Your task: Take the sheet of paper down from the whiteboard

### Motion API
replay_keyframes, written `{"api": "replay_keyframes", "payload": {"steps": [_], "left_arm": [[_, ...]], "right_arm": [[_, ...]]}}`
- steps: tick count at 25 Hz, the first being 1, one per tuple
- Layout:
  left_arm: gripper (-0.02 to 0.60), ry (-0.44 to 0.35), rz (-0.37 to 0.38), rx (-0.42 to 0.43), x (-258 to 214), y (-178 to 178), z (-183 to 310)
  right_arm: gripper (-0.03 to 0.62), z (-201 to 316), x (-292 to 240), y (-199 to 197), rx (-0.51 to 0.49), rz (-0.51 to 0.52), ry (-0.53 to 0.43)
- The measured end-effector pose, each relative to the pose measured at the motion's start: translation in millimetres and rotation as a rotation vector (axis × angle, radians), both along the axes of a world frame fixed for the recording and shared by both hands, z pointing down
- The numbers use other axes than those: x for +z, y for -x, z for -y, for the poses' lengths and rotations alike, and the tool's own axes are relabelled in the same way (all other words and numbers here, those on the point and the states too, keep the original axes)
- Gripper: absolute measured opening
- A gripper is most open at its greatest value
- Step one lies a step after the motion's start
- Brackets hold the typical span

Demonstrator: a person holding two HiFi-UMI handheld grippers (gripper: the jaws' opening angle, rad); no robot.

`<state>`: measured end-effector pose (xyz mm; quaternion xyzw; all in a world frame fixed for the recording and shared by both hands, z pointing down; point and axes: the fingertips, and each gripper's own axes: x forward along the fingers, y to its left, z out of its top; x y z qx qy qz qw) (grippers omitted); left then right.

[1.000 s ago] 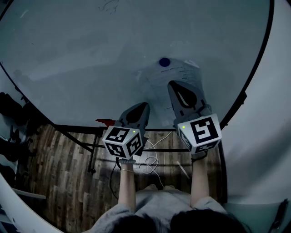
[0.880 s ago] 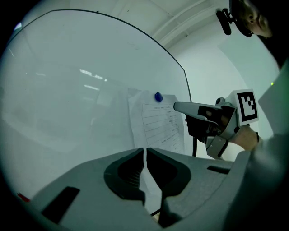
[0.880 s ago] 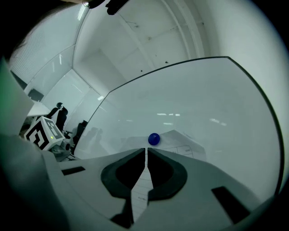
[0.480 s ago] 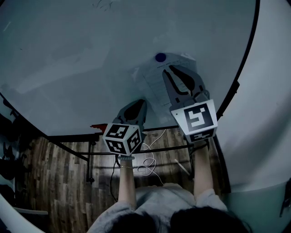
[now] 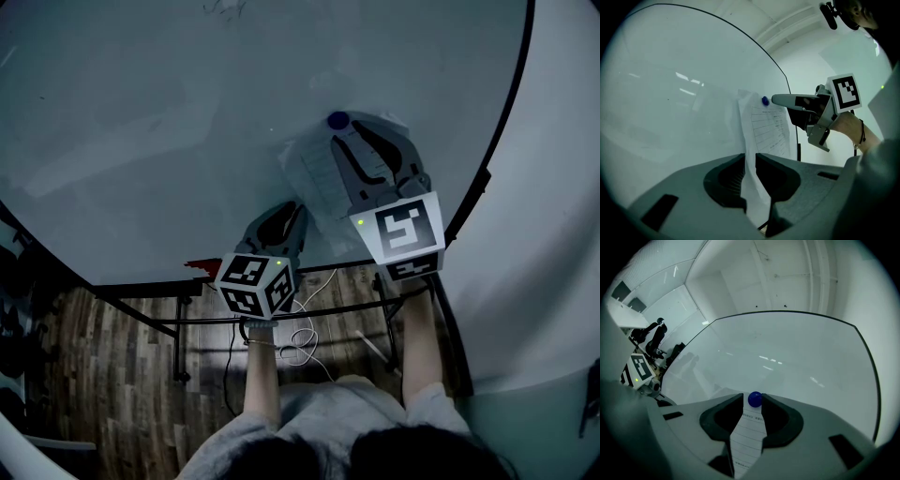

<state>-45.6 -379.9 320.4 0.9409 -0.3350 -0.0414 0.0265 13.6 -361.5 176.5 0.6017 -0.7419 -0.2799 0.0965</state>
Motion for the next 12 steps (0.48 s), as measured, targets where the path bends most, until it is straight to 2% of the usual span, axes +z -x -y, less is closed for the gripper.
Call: {"api": "replay_keyframes", "payload": {"steps": [8, 12], "left_arm": [[0.071, 0.024, -0.039, 0.003, 2, -4, 7], [0.071, 0.028, -0.055, 0.009, -1, -5, 9]], "right_arm": [[0.114, 1, -1, -4, 0.021, -0.008, -0.008], [0.121, -9, -32, 14, 0.011, -0.010, -0.048]]}}
